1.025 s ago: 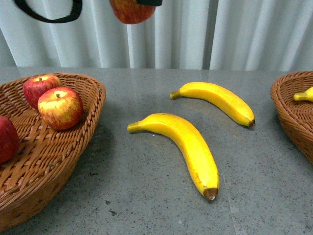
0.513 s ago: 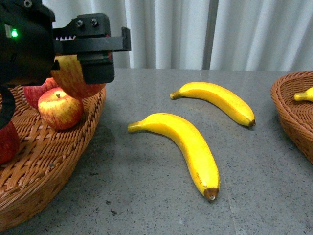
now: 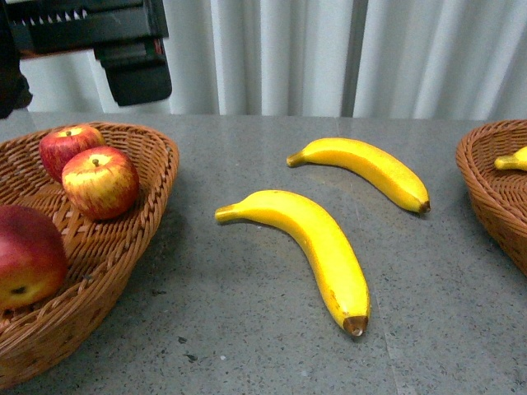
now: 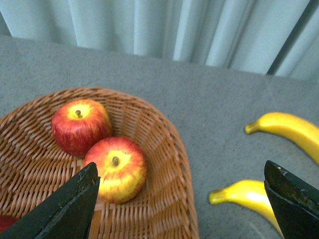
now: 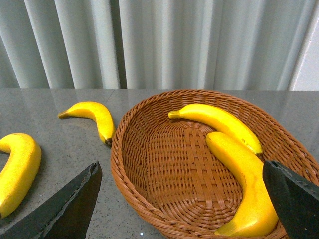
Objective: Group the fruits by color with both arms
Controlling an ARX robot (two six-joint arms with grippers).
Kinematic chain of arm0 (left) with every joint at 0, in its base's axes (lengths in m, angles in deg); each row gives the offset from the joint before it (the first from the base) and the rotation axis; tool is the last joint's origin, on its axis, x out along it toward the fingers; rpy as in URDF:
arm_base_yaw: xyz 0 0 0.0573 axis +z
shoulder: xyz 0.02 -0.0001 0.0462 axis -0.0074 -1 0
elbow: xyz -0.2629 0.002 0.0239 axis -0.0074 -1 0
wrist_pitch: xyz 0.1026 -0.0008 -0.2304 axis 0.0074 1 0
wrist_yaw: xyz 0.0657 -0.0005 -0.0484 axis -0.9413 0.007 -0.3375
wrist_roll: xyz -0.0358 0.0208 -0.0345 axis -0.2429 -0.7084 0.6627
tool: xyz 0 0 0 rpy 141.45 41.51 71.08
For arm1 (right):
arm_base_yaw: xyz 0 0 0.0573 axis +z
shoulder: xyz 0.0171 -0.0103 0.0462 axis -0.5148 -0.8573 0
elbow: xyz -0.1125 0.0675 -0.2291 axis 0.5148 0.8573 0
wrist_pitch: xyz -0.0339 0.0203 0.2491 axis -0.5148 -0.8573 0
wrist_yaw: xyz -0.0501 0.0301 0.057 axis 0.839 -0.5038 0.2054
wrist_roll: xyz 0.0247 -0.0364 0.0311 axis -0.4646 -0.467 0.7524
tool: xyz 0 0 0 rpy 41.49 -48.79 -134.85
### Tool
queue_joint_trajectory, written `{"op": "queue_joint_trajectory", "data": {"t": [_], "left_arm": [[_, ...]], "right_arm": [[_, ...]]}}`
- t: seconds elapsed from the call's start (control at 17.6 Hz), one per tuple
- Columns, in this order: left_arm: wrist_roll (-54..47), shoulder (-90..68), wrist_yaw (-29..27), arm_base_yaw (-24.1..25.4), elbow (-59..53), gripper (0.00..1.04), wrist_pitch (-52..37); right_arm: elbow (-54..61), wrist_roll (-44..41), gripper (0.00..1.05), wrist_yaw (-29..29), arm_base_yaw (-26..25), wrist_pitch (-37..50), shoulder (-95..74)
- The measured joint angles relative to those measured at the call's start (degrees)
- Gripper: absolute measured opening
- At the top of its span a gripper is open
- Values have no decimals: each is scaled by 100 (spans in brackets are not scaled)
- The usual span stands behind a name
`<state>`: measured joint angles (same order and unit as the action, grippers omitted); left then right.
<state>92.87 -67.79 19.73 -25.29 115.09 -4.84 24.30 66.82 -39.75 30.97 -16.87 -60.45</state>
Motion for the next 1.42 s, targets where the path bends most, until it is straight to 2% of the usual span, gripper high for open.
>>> {"op": "queue_joint_trajectory", "data": {"t": [0.34, 0.51, 0.57, 0.68, 0.91, 1.14, 1.42], "left_arm": [[0, 730, -155, -103, -173, 98, -223], [114, 1119, -70, 63, -380, 98, -181], [-144, 1266, 188, 227, -691, 90, -920], [-826, 1875, 629, 673, -1443, 71, -1451], [-1285, 2505, 1130, 1187, -2304, 39, -1572], [-1360, 3174, 1572, 1617, -2914, 1, -1565], [-1370, 3912, 1967, 1985, -3414, 1, -1279]], "right_arm": [[0, 0, 98, 0, 0, 0, 0], [0, 0, 98, 0, 0, 0, 0], [0, 0, 98, -2, 0, 0, 0], [0, 0, 98, 2, 0, -2, 0], [0, 0, 98, 0, 0, 0, 0], [0, 0, 98, 0, 0, 0, 0], [0, 0, 98, 0, 0, 0, 0]]}}
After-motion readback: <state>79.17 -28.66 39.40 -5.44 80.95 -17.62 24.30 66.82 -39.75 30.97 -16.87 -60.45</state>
